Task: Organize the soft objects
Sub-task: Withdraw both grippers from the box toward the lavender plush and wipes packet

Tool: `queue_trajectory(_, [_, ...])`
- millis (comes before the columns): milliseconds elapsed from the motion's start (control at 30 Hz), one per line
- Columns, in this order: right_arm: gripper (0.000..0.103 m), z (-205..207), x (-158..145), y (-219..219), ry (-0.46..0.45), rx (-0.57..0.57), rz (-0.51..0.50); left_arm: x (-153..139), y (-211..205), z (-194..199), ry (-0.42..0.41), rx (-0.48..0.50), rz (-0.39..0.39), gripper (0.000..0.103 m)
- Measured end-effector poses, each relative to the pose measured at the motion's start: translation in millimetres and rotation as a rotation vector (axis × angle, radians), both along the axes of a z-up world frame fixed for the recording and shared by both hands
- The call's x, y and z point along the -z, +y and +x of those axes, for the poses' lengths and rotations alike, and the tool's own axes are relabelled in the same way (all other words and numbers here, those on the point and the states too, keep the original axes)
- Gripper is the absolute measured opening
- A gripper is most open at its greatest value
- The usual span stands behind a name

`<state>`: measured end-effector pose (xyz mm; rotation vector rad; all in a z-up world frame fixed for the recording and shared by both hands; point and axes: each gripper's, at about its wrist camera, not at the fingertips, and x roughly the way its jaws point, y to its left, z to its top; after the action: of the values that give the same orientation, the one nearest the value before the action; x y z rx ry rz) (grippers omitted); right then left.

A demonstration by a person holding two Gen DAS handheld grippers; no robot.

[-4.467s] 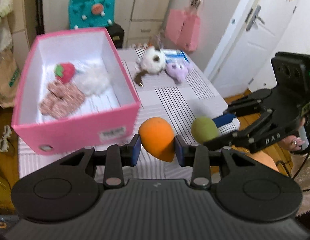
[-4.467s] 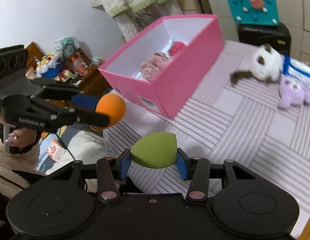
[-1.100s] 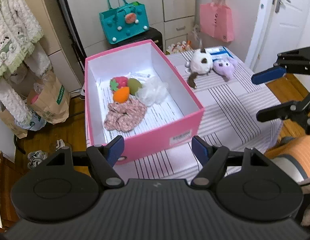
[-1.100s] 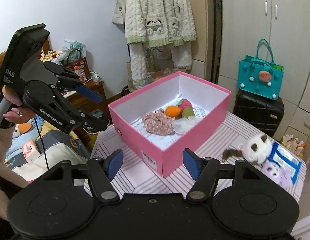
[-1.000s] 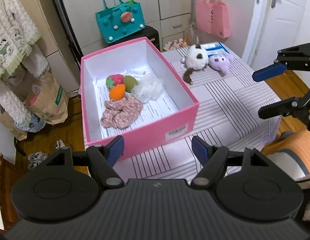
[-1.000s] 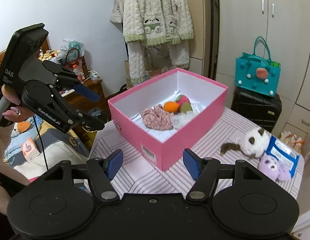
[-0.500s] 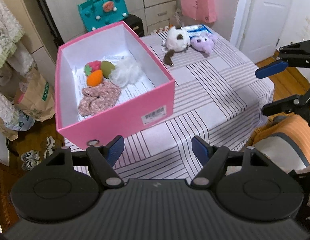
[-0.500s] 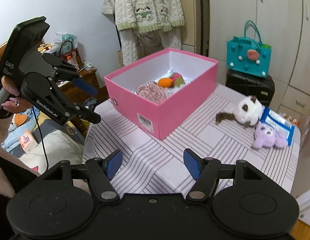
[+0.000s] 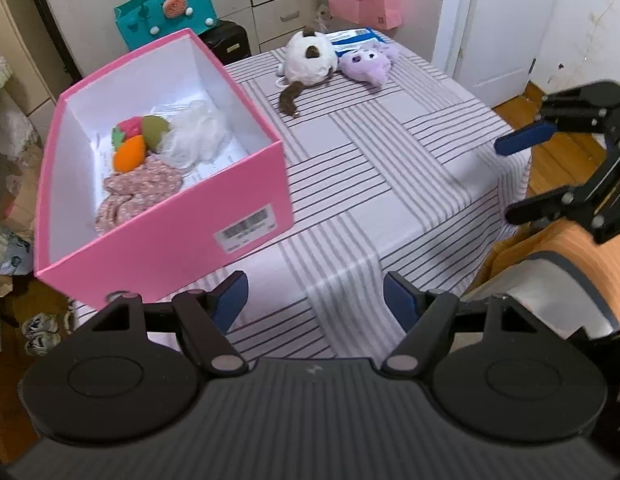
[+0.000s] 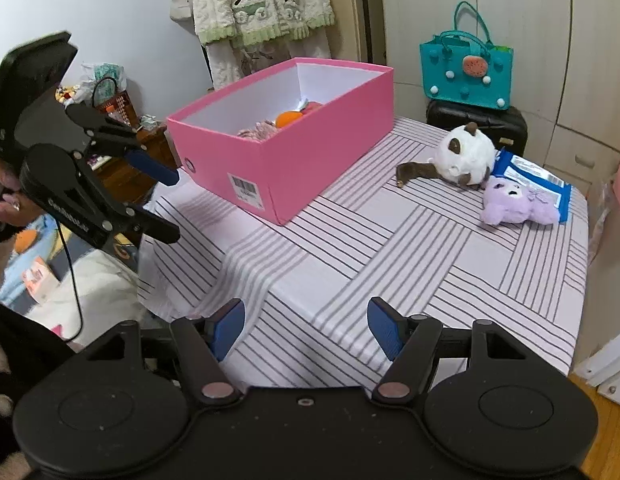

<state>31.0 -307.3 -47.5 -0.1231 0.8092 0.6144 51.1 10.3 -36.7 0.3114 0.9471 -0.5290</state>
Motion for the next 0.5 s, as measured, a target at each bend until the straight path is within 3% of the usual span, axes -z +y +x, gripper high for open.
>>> queue_trajectory(267, [0.075,2,18,-17,-0.114,0.044,-0.008,-4,-27,7,-0.060,0.027,-0.147,0.074])
queue_trajectory(500, [0.078,19,25,-42,-0.199,0.125,-0.016,-7,-56,22,-0.148,0.029,-0.206,0.074])
